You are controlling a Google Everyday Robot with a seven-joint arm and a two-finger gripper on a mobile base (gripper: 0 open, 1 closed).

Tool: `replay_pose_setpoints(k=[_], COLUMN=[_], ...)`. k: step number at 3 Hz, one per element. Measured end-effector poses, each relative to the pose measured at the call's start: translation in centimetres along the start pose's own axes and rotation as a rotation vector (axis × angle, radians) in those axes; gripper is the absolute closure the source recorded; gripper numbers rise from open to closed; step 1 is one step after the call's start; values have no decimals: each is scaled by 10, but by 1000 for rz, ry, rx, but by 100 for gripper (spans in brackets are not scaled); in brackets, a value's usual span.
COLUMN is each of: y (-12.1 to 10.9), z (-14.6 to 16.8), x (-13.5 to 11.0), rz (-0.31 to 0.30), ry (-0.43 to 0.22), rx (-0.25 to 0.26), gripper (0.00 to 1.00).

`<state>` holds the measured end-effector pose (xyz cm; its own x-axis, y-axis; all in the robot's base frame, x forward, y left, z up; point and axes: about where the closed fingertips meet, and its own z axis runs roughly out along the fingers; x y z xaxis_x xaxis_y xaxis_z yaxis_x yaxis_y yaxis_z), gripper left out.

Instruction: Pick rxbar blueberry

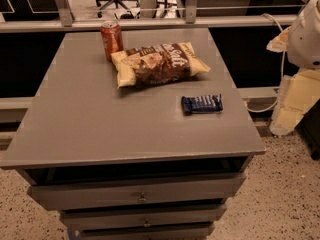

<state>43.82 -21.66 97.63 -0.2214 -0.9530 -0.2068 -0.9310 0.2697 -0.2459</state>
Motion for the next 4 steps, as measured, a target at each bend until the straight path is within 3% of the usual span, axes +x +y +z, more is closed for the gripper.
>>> replay_pose_setpoints(k=[1,2,3,4], y=[0,-10,-27,-56], z=[0,14,34,73], x=[0,8,12,12], rz=[0,71,138,151], ry=[0,-81,-204,-417], rx=[0,2,10,19], gripper=[0,0,0,0])
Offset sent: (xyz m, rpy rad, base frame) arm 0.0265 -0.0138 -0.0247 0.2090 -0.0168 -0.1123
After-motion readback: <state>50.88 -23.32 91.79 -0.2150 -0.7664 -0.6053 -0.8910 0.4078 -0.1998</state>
